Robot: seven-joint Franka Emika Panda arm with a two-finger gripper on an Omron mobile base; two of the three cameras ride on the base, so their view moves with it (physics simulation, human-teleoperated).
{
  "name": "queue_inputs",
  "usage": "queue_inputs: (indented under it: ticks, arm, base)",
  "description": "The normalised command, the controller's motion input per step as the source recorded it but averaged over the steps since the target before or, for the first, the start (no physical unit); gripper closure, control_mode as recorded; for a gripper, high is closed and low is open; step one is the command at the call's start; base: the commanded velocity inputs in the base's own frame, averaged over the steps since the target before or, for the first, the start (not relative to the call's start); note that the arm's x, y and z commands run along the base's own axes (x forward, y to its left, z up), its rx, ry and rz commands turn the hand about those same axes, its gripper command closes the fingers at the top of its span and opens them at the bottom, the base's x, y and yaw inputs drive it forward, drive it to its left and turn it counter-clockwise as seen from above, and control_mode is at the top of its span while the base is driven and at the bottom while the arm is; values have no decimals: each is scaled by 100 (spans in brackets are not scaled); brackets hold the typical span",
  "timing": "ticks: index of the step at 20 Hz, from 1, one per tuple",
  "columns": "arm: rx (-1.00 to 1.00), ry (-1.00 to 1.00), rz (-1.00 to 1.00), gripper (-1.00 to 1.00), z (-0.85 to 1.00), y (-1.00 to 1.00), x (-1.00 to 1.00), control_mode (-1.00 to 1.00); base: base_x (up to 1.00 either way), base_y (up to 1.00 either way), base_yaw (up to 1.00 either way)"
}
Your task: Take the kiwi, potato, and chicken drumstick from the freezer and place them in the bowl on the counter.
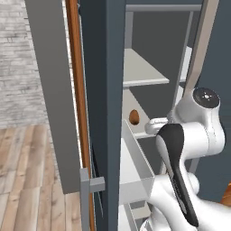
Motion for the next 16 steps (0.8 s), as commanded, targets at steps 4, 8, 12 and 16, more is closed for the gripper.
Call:
queue_inputs:
  ticks: [4,8,12,16]
  arm:
    - [4,-5,-6,-100,-31,5,57,-100]
    - [3,-4,-4,-100,-17,3,56,-100]
    - [1,0,-2,-100,0,1,49,-100]
    - [0,0,0,-100,0,3,45,-100]
  base:
    - [0,0,0]
    - [0,0,0]
    - [0,0,0]
    - [0,0,0]
